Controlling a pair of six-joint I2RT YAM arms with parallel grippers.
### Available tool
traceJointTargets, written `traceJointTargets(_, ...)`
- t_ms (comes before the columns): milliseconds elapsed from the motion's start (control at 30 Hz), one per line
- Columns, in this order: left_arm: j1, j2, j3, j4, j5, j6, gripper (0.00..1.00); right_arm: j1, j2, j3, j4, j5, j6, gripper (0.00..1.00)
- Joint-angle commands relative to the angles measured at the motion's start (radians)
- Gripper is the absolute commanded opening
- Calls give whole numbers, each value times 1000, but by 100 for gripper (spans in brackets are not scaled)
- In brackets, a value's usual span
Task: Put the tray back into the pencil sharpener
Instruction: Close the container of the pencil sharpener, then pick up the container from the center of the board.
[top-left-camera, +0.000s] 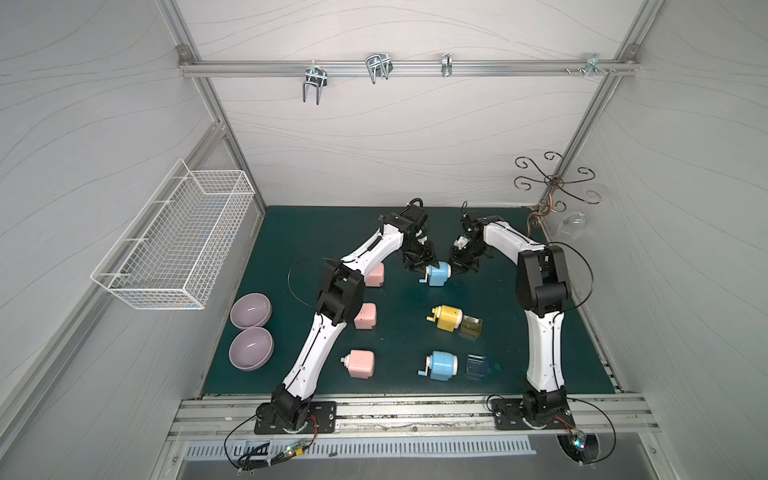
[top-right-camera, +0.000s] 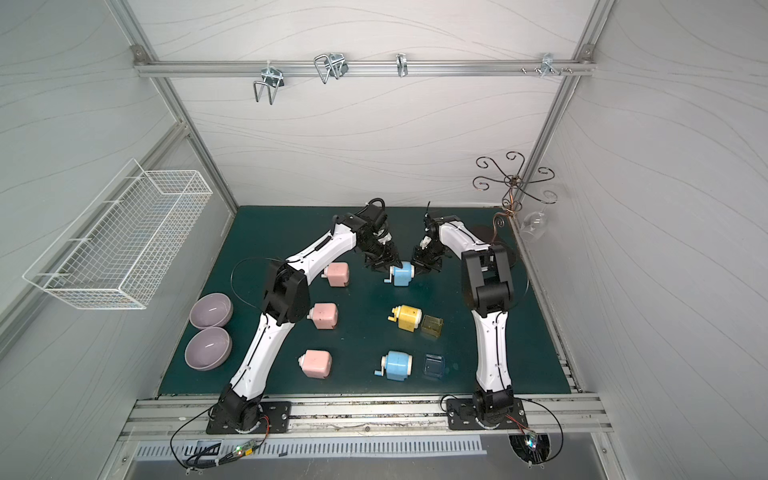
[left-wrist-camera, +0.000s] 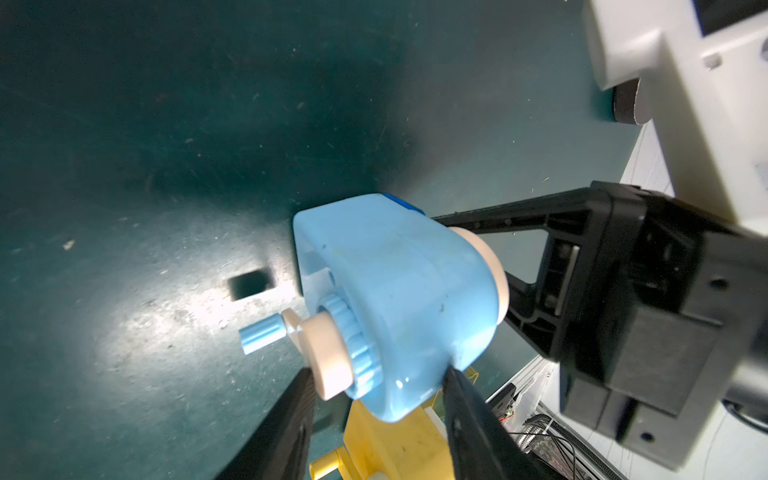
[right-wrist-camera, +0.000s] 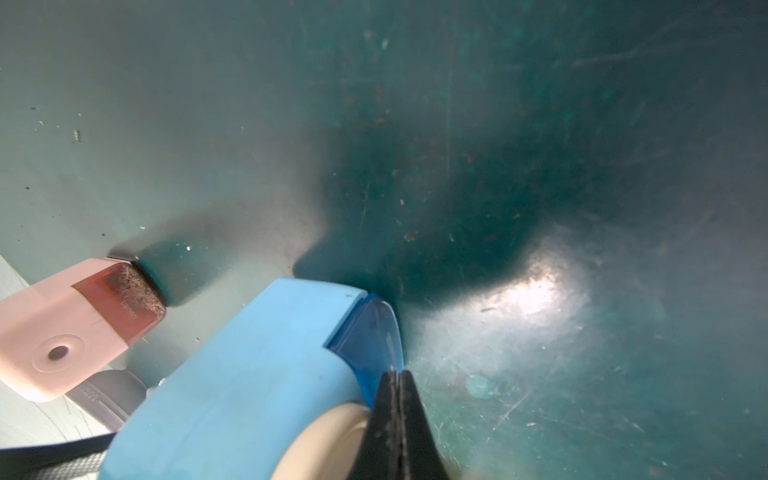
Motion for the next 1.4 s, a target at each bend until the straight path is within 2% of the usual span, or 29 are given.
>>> traceJointTargets(0, -14, 66, 10, 1, -23, 5, 52, 10, -62, -2, -15, 2, -3, 0)
traceJointTargets(67, -13, 64, 10, 1, -23, 5, 52, 7, -79, -3, -38, 105, -3, 4)
traceJointTargets(167, -12, 58, 12, 0, -25, 5, 53, -12, -110, -20, -47, 157, -3, 7)
traceJointTargets(367, -11, 52, 22, -3, -27, 4, 53, -32, -168, -59, -44, 182, -11, 13)
traceJointTargets(600, -11, 52, 22, -4, -29, 4, 55, -36, -205, -100, -36, 177, -12, 14)
traceJointTargets(1067, -5, 23, 21, -5, -40, 27, 68, -37, -230, -124, -35, 176, -21, 15)
traceJointTargets(1367, -6, -3, 18, 2, -39, 37, 72, -37, -248, -142, -34, 179, -22, 15)
